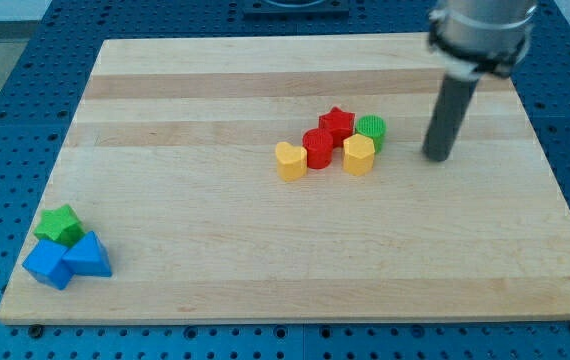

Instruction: Slightly push the yellow hexagon bottom of the yellow heart

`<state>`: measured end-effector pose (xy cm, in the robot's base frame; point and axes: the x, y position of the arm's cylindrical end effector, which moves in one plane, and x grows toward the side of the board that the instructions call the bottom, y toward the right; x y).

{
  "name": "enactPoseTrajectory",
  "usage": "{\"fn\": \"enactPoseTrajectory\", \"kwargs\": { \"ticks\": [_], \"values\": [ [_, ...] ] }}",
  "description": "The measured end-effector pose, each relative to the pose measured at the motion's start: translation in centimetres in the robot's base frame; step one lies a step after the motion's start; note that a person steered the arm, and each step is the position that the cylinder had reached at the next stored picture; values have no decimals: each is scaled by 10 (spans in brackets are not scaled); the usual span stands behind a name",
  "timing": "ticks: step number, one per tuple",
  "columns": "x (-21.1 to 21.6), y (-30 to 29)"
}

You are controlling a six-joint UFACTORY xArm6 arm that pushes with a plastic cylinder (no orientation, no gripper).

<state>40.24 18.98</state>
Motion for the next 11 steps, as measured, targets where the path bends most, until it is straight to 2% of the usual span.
{"fn": "enactPoseTrajectory", "kwargs": {
  "ticks": [1, 2, 4, 9, 11],
  "values": [
    [-40, -5],
    [-48, -27],
    [-25, -46],
    [-5, -108],
    [44, -108]
  ]
}}
